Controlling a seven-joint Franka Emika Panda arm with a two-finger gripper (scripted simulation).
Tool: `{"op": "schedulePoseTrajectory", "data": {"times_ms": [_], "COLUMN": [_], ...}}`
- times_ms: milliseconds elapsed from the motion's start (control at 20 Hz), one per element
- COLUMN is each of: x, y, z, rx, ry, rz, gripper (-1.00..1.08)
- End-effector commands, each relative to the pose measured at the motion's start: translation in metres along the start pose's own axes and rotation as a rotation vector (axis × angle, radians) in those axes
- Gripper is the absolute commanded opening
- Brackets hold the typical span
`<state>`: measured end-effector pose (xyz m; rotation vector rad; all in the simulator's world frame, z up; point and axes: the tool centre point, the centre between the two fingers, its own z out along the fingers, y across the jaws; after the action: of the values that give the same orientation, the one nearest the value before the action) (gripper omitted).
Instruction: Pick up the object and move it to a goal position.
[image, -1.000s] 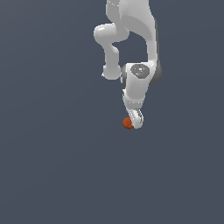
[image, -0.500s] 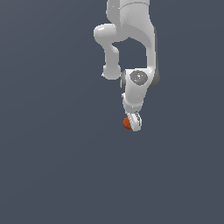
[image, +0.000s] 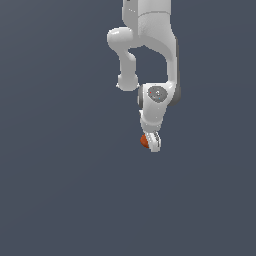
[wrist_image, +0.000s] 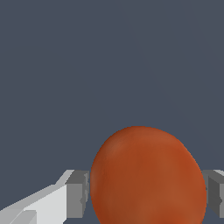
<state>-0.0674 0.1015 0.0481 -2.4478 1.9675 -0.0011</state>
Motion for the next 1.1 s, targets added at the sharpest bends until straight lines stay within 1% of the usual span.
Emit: {"op": "schedulePoseTrajectory", "data": {"times_ms": [0,400,600,850,1050], "x": [0.0,0.0,0.005,0.022,0.044], "y": [0.0,0.0,0.003,0.012,0.025], "z": [0.001,0.0,-0.005,-0.02,-0.039], "rx": [-0.001,0.001,0.001,0.0,0.0], "ry": [0.0,0.0,0.0,0.0,-0.002], "rz": [0.0,0.0,0.0,0.0,0.0], "gripper": [-1.0,-1.0,-1.0,-1.0,-1.0]}}
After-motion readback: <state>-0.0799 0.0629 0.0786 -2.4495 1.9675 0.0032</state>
